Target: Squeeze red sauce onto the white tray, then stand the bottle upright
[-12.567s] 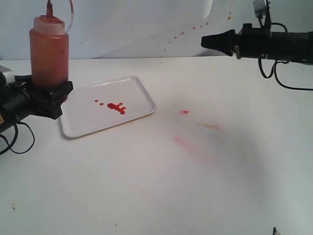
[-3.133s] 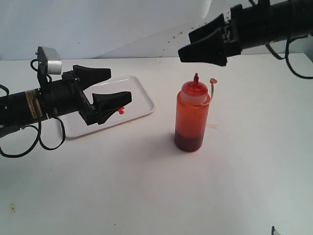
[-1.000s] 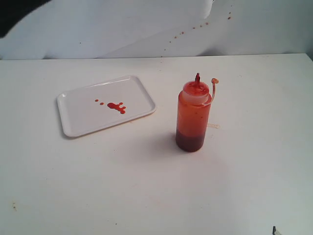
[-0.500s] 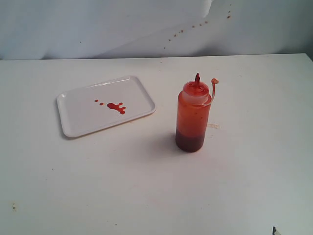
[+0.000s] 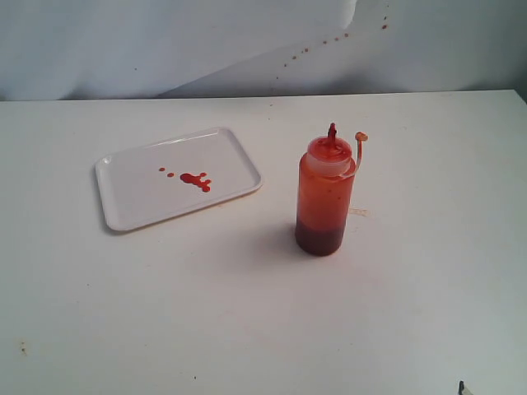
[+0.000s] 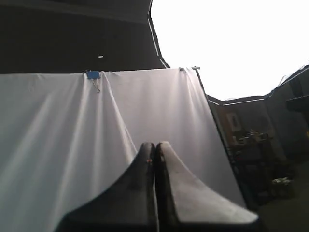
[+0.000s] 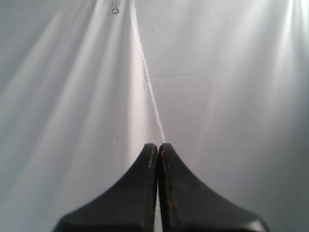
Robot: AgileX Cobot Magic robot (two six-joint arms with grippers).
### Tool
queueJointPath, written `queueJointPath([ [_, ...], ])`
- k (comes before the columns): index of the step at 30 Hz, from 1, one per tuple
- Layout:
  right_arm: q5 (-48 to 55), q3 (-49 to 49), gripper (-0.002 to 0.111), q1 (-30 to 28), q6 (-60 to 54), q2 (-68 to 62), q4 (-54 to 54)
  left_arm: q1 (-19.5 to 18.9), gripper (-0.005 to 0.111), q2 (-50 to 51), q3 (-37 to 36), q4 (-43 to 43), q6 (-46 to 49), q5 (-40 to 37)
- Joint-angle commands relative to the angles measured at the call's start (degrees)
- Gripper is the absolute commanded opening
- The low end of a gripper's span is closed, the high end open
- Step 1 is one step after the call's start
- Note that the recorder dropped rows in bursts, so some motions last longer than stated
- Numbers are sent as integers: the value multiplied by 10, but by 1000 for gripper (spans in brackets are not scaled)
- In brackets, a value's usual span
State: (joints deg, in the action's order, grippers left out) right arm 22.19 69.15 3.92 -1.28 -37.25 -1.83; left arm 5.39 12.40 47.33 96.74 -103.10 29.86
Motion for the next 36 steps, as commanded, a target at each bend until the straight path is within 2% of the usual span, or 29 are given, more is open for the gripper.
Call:
queueJointPath([
  [1,-6,-1,0,1,3,1,-3,-1,0,-77,-17,32,9,-34],
  [3,-6,-1,0,1,3,1,-3,-1,0,-124,-41,32,-10,-71],
  [5,-6,-1,0,1,3,1,-3,0,0,-124,-61,32,-36,-98],
  [14,11,0,0,1,3,9,-3,0,0,-103,-72,32,-78,-109],
  [22,12,0,0,1,3,9,-3,0,0,-103,-81,-76,-73,-153],
  [24,12,0,0,1,3,9,-3,0,0,-103,-98,-110,-1,-170],
  [25,12,0,0,1,3,9,-3,0,0,-103,-114,-165,69,-186],
  [27,12,0,0,1,3,9,-3,0,0,-103,-158,-426,315,-243],
  [29,12,0,0,1,3,9,-3,0,0,-104,-194,-715,566,-335],
  [31,12,0,0,1,3,9,-3,0,0,-104,-216,-861,761,-433],
  [33,12,0,0,1,3,9,-3,0,0,-104,-240,-893,844,-481],
  [36,12,0,0,1,3,9,-3,0,0,-104,-290,-873,858,-498],
])
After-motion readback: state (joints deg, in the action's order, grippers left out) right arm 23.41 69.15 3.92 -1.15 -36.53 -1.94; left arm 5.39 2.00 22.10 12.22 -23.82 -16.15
